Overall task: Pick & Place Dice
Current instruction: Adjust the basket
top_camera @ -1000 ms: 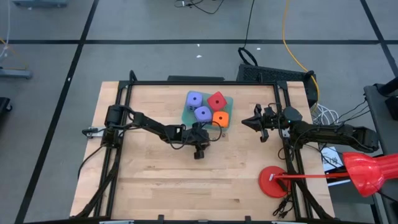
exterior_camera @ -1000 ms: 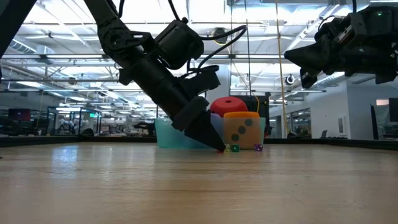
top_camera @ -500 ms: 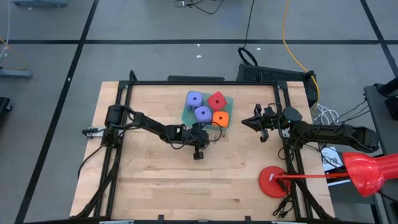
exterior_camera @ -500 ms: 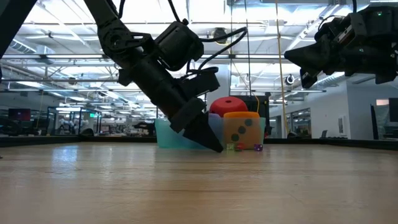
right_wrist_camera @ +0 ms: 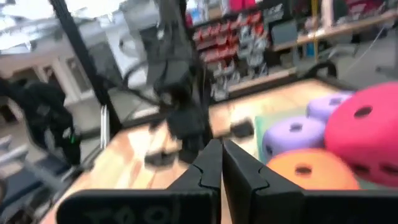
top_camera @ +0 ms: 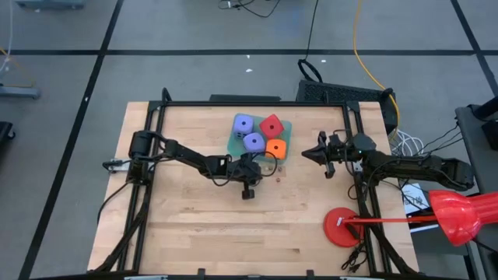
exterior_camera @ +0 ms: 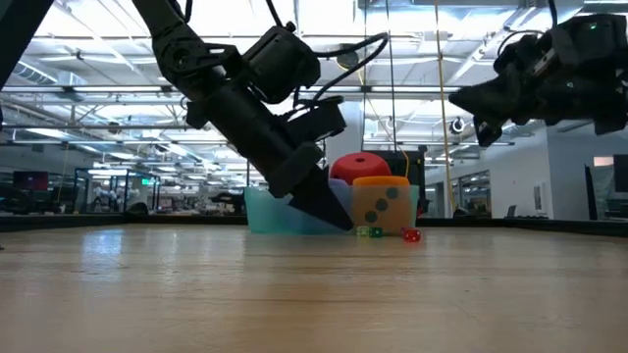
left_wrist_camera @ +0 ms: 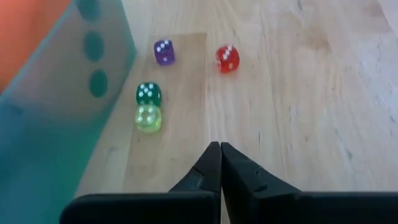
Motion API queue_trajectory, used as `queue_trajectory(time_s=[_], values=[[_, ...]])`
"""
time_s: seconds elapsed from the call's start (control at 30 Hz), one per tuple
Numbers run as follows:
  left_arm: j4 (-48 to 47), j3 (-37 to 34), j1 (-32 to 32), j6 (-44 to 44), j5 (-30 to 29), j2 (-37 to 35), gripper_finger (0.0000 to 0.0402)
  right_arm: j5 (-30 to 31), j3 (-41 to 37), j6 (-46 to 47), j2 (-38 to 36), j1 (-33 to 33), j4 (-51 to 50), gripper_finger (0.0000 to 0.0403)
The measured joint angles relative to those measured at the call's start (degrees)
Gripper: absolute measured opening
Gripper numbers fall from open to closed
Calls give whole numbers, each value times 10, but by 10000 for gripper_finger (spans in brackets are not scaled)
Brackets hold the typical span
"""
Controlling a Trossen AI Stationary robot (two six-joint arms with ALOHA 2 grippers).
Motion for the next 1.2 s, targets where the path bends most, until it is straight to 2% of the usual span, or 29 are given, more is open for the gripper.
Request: queue_trajectory(time_s=[0.13,0.3,0.4,0.47,0.53,0.6,0.77,0.97,1.2], values=[[-23,-19,-6,42,-14,-70,4,-5,3,-27,0,20,-34,4],[33,-124,19,52,-5,-237,6,17,25,-60,9,73,-58,1],[91,-202,49,12,8,-339,3,75,46,-86,15,111,-97,0],[96,-247,70,-30,-4,-392,3,141,57,-98,18,131,-119,0],[87,-288,88,-79,-56,-433,6,195,60,-86,19,143,-144,0],[76,-319,104,-133,-108,-456,7,208,63,-65,20,154,-154,0],[61,-367,137,-228,-147,-446,4,228,64,-19,61,190,-152,0],[76,-371,171,-273,-160,-376,4,234,64,-8,178,218,-45,0],[105,-365,202,-309,-140,-301,9,234,65,3,301,216,29,0]])
